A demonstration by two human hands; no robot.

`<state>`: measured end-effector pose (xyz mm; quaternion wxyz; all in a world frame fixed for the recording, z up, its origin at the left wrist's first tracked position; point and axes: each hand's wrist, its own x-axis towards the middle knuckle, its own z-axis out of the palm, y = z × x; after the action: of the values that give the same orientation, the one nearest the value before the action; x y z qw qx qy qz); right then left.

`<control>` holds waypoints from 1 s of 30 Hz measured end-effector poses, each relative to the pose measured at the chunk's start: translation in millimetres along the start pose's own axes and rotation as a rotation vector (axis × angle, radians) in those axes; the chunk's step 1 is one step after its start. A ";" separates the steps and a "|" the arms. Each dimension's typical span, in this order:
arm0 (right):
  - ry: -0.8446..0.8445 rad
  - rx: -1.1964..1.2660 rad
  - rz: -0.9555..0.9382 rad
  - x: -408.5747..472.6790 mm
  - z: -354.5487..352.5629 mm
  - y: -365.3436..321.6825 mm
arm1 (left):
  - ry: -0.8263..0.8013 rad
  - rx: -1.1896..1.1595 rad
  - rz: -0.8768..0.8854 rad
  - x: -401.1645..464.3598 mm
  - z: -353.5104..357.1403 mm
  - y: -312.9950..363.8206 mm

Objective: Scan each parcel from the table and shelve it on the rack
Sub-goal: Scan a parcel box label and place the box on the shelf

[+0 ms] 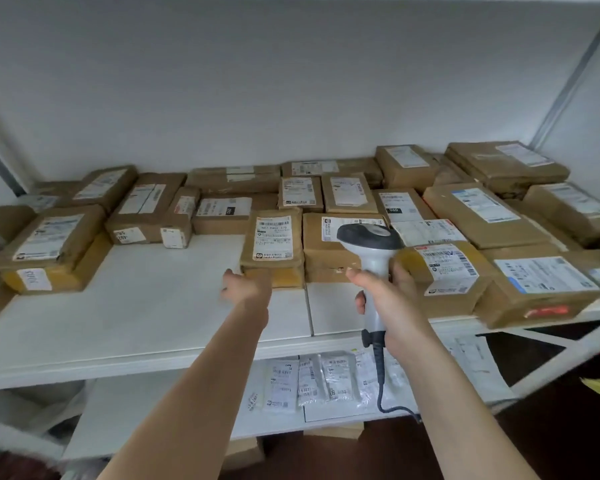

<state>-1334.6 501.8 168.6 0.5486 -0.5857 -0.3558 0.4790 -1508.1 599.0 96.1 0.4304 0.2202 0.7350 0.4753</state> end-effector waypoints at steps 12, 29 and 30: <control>0.275 0.132 -0.047 -69.4 -101.7 -2.3 | -0.167 -0.278 0.440 -134.1 85.3 -16.0; 0.837 0.224 -0.114 -145.0 -463.5 -0.9 | -0.851 -0.123 0.578 -485.2 344.6 -108.9; 0.870 0.223 -0.117 -152.6 -493.8 -0.6 | -0.891 -0.112 0.557 -511.9 362.9 -121.6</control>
<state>-908.6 209.1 165.2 0.7329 -0.6489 -0.0709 0.1918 -919.5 353.7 140.3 0.5696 0.5647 0.3677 0.4706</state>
